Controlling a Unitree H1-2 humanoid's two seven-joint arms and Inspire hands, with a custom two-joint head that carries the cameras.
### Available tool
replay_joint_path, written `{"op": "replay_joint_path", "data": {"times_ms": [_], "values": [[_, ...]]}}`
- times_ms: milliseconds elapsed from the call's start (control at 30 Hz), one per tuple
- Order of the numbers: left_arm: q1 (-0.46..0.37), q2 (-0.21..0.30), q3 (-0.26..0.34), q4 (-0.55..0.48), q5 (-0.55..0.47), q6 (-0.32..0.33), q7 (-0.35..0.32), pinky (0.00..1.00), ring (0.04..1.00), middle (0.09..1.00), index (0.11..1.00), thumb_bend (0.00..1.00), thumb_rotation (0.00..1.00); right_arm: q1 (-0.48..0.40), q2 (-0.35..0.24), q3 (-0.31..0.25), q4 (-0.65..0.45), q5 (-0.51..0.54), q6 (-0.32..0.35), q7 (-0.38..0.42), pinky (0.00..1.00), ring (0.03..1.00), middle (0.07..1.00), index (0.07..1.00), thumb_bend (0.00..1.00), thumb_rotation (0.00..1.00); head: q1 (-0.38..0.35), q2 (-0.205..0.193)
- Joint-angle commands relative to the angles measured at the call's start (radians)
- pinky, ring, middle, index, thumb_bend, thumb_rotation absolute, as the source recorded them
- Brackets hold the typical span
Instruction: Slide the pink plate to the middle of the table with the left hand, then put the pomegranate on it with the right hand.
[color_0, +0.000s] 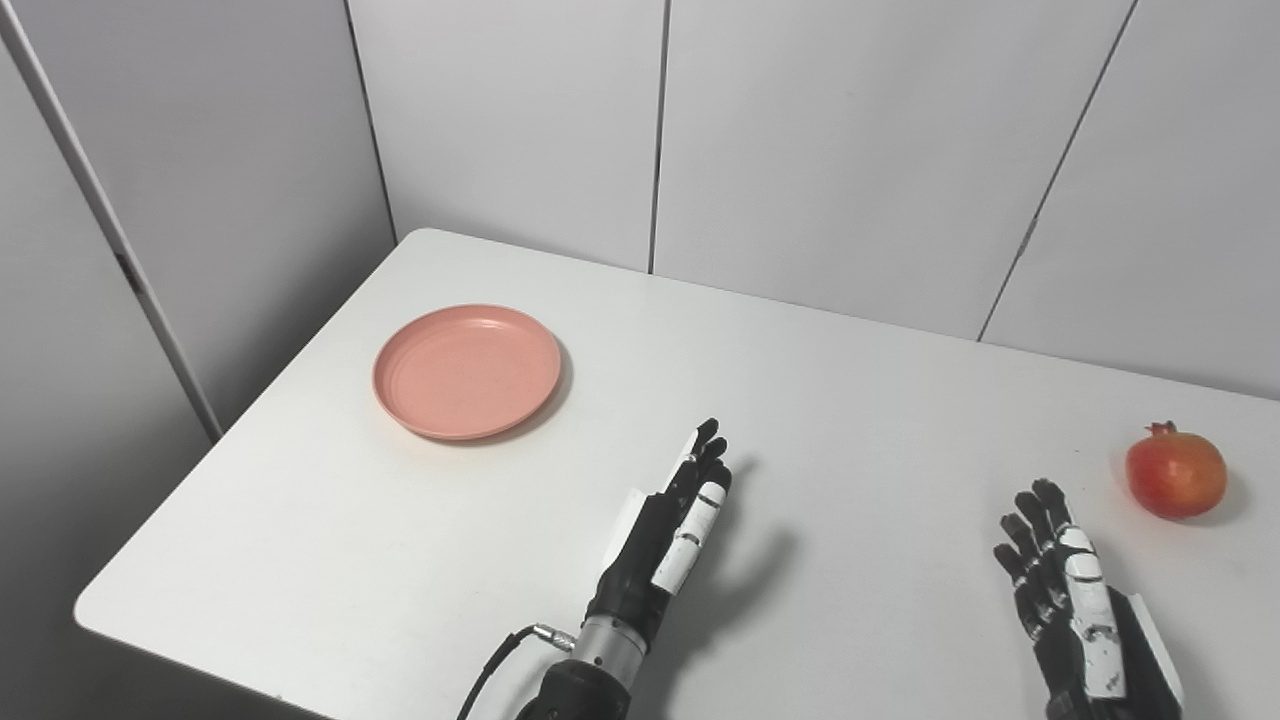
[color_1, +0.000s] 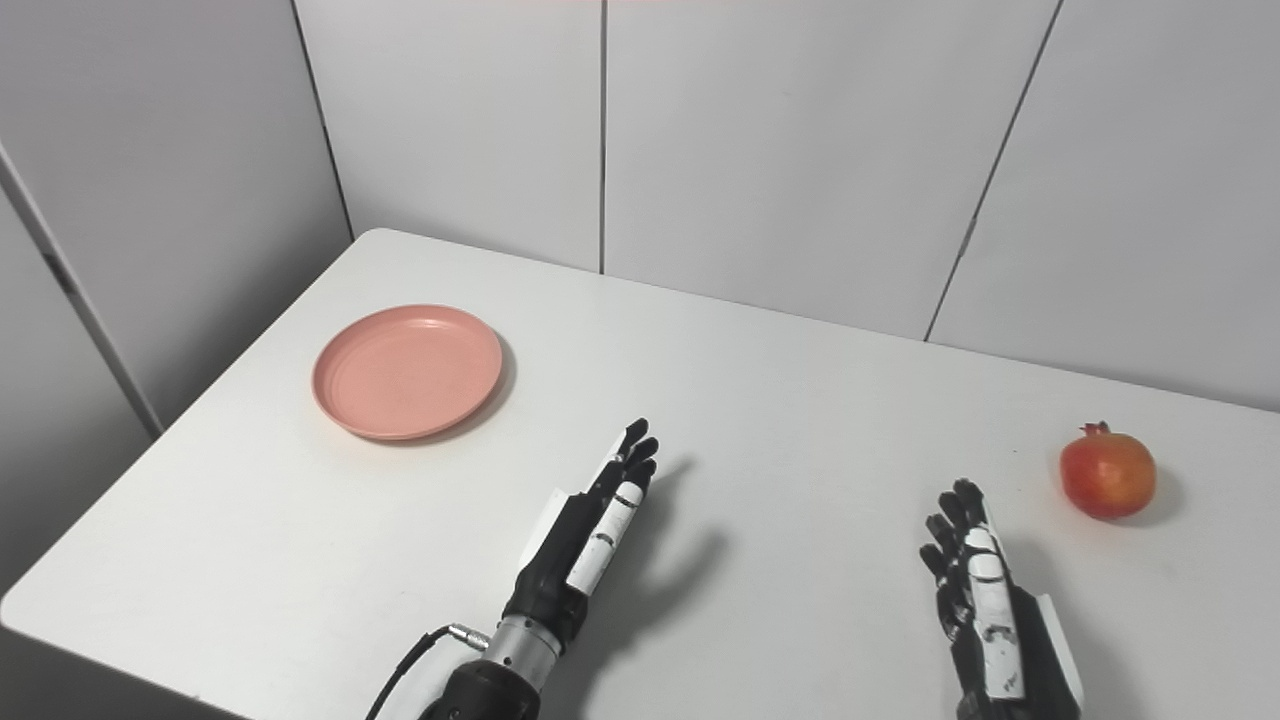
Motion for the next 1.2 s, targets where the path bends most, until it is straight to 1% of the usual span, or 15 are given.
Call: {"op": "replay_joint_path", "data": {"times_ms": [0,133,300,367,467,667,800,900,1000,1133,1167], "values": [[-0.004,-0.023,-0.023,0.013,0.006,0.005,-0.007,0.97,0.975,0.982,0.973,0.37,1.0,-0.016,-0.006,-0.006,-0.031,0.011,-0.045,0.007,1.0,1.0,1.0,1.0,0.17,1.0,-0.002,0.0],[-0.004,-0.021,-0.025,0.018,0.013,0.002,-0.007,0.98,0.984,0.985,0.975,0.38,1.0,-0.015,-0.011,-0.001,-0.043,-0.002,-0.049,0.006,1.0,1.0,1.0,1.0,0.14,1.0,-0.005,-0.003],[-0.003,-0.018,-0.024,0.02,0.007,-0.005,-0.009,0.98,0.984,0.99,0.982,0.37,1.0,-0.011,-0.01,0.004,-0.052,-0.009,-0.041,0.0,1.0,1.0,1.0,1.0,0.13,1.0,-0.016,-0.003],[-0.003,-0.017,-0.023,0.019,0.006,-0.003,-0.01,0.98,0.985,0.992,0.983,0.37,1.0,-0.011,-0.009,0.007,-0.055,-0.019,-0.047,-0.004,1.0,1.0,1.0,1.0,0.1,1.0,-0.016,-0.003],[-0.002,-0.017,-0.021,0.017,0.004,-0.007,-0.01,0.97,0.982,0.99,0.98,0.37,1.0,-0.01,-0.005,0.006,-0.062,-0.008,-0.035,-0.002,1.0,1.0,1.0,1.0,0.09,1.0,-0.011,-0.002],[0.004,-0.013,-0.015,0.005,-0.003,-0.015,-0.01,0.97,0.98,0.988,0.979,0.37,1.0,-0.003,0.006,0.019,-0.082,-0.023,-0.013,-0.017,1.0,1.0,1.0,1.0,0.1,1.0,-0.01,-0.001],[0.008,-0.008,-0.013,-0.019,0.004,-0.011,-0.008,0.97,0.976,0.985,0.976,0.37,1.0,-0.001,0.008,0.029,-0.093,-0.031,-0.011,-0.024,1.0,1.0,1.0,1.0,0.08,1.0,-0.017,0.002],[0.009,-0.011,-0.008,-0.036,0.004,-0.035,0.0,0.96,0.97,0.979,0.965,0.38,1.0,-0.003,0.007,0.033,-0.093,-0.04,-0.016,-0.028,1.0,1.0,1.0,1.0,0.07,1.0,-0.021,0.004],[0.004,-0.012,-0.003,-0.058,0.003,-0.053,0.005,0.95,0.962,0.97,0.957,0.39,1.0,-0.005,0.009,0.033,-0.091,-0.039,-0.015,-0.026,1.0,1.0,1.0,1.0,0.09,1.0,-0.024,0.004],[-0.014,-0.003,0.01,-0.12,0.007,-0.009,-0.003,0.97,0.971,0.97,0.955,0.42,1.0,-0.01,0.01,0.033,-0.081,-0.043,-0.025,-0.027,1.0,1.0,1.0,1.0,0.09,1.0,-0.021,0.001],[-0.018,-0.001,0.012,-0.131,0.008,-0.003,-0.005,0.97,0.966,0.968,0.953,0.45,1.0,-0.01,0.011,0.034,-0.08,-0.048,-0.027,-0.029,1.0,1.0,1.0,1.0,0.09,1.0,-0.021,0.001]]}}
